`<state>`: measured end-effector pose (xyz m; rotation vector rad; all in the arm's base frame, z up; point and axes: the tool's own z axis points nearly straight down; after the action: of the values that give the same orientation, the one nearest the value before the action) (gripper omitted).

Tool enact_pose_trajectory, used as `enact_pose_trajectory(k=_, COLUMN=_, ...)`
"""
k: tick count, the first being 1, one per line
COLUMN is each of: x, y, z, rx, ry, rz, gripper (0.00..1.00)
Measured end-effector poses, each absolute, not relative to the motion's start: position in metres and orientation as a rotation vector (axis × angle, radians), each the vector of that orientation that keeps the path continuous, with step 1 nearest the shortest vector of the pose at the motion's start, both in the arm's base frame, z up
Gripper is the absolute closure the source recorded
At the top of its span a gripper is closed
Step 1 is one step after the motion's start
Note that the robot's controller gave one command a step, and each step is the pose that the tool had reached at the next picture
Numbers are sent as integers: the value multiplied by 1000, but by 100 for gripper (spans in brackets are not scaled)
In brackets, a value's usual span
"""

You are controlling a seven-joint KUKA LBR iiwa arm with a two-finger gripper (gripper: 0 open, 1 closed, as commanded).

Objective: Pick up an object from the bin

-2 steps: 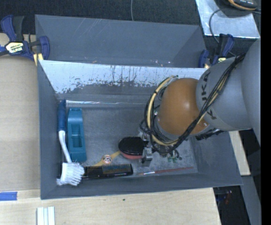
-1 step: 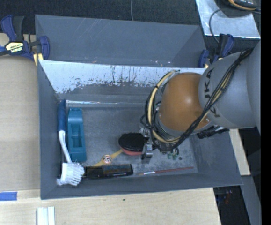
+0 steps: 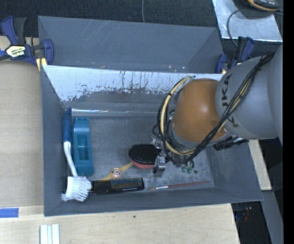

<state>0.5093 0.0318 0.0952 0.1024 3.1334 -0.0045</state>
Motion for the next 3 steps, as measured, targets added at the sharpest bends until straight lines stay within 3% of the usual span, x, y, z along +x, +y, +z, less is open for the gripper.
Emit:
enact_pose_trajectory(k=2, x=507, y=32, z=99, rx=130, ry=3134, rz=-4, gripper=100)
enact_pose_trajectory(k=3, x=500, y=38, z=120, rx=177, ry=3128, rz=-4, gripper=100)
